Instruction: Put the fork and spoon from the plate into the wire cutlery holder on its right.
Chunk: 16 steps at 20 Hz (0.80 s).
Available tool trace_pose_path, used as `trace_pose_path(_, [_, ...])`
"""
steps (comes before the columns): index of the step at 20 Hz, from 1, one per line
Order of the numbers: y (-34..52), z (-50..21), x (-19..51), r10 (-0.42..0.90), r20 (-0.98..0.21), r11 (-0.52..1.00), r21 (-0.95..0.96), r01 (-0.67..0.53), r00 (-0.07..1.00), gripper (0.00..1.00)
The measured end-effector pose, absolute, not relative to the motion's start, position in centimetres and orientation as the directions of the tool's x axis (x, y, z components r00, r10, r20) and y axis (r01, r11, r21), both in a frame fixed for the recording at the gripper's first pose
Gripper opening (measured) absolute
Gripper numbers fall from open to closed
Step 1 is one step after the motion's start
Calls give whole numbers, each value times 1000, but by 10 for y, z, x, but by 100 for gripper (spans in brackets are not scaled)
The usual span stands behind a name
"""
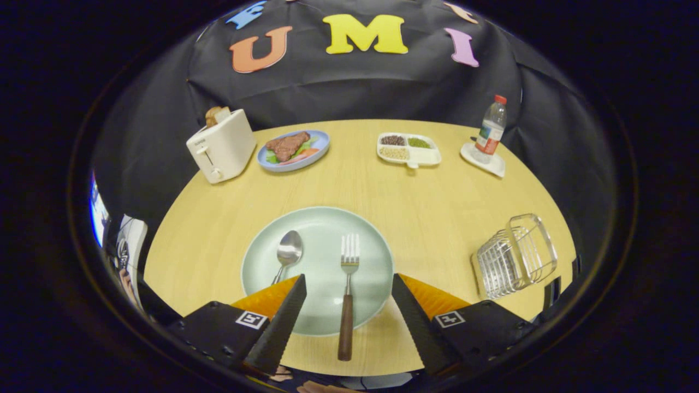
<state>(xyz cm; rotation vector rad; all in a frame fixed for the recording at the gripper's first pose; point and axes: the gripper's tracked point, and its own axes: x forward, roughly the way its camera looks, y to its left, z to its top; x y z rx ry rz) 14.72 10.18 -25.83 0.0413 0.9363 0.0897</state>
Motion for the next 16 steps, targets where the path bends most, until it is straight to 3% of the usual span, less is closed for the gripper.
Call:
trace_pose_path(7, [111,-284,143,125,-887,990,138,-4,444,92])
trace_pose_path(16, [106,-308,146,44,-948,995,71,75,315,35])
